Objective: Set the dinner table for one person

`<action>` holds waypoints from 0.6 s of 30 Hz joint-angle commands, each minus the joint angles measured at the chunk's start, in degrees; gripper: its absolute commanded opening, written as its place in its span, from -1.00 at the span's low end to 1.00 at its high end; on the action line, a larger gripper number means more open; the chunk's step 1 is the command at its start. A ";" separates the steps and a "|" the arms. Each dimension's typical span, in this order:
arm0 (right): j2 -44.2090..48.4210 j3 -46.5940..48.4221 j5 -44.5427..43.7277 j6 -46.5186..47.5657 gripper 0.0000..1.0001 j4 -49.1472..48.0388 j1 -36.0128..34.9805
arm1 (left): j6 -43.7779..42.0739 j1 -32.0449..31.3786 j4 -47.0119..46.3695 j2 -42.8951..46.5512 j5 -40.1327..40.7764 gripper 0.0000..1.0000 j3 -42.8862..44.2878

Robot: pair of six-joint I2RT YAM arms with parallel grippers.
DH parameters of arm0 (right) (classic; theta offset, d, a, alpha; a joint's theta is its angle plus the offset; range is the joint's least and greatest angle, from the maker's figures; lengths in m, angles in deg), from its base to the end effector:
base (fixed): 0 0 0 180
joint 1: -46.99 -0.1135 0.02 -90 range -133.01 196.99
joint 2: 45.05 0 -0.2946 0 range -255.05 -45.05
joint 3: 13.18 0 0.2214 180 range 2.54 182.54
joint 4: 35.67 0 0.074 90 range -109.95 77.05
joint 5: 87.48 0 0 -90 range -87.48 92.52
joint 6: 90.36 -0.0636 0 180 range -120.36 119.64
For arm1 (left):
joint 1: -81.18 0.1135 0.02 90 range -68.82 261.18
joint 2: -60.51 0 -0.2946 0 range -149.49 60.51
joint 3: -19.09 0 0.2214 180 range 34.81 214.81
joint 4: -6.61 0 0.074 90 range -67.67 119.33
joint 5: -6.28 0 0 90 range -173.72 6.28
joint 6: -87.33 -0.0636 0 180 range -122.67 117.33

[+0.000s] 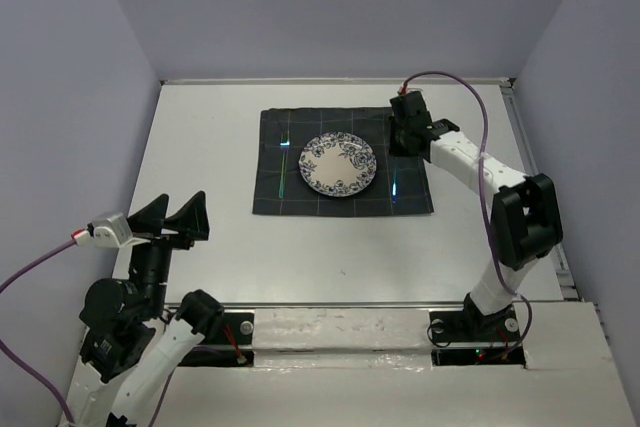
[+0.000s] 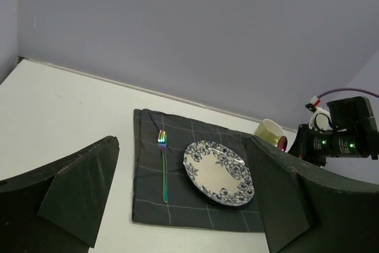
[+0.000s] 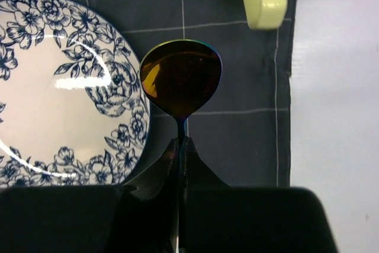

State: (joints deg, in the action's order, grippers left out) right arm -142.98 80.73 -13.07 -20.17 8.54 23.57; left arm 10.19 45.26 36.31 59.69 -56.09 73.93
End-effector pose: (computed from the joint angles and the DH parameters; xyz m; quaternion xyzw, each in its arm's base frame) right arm 0.3478 0.1320 0.2889 0.0192 0.9267 0.0123 0.3750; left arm -0.0035 0.0390 0.3506 -0.0913 0.5561 -0.2190 0.7965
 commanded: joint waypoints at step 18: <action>-17.64 14.00 -1.01 5.49 -1.00 -5.03 -0.31 | -1.88 9.64 -4.48 -5.07 -8.12 0.98 -0.53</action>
State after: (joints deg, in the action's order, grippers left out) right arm -159.28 91.16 -12.33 -15.84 5.22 23.57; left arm 9.71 54.11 34.96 56.06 -62.77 73.73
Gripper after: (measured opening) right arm 0.013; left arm 0.989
